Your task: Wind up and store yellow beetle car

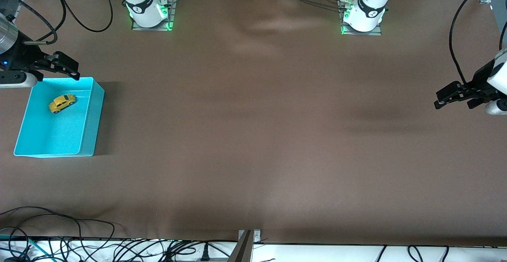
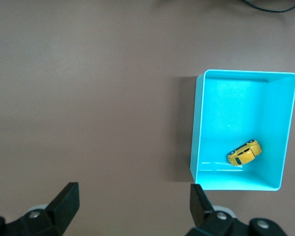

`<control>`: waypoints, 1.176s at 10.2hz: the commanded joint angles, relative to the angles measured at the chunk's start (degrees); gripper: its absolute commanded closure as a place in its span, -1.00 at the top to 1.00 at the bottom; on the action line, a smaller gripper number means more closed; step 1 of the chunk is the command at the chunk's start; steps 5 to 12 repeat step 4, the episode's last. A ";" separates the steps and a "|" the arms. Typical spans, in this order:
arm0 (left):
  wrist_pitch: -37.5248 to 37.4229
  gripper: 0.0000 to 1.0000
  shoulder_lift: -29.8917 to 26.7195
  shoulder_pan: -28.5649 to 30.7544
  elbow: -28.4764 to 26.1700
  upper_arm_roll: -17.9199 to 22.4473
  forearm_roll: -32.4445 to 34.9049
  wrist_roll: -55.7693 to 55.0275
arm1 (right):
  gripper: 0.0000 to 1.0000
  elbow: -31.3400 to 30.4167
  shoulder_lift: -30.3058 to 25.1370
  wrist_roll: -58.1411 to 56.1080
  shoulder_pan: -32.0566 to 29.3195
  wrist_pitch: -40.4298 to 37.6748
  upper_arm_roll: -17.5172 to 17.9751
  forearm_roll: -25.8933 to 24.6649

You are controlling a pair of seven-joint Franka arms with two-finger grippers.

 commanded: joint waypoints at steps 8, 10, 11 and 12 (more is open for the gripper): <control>-0.90 1.00 -0.27 -0.42 0.31 0.31 -1.00 1.26 | 1.00 1.95 0.43 0.87 0.40 -2.78 -0.28 -0.26; -0.90 1.00 -0.27 -0.42 0.31 0.31 -1.00 1.26 | 1.00 1.95 0.43 0.87 0.40 -2.78 -0.28 -0.26; -0.90 1.00 -0.27 -0.42 0.31 0.31 -1.00 1.26 | 1.00 1.95 0.43 0.87 0.40 -2.78 -0.28 -0.26; -0.90 1.00 -0.27 -0.42 0.31 0.31 -1.00 1.26 | 1.00 1.95 0.43 0.87 0.40 -2.78 -0.28 -0.26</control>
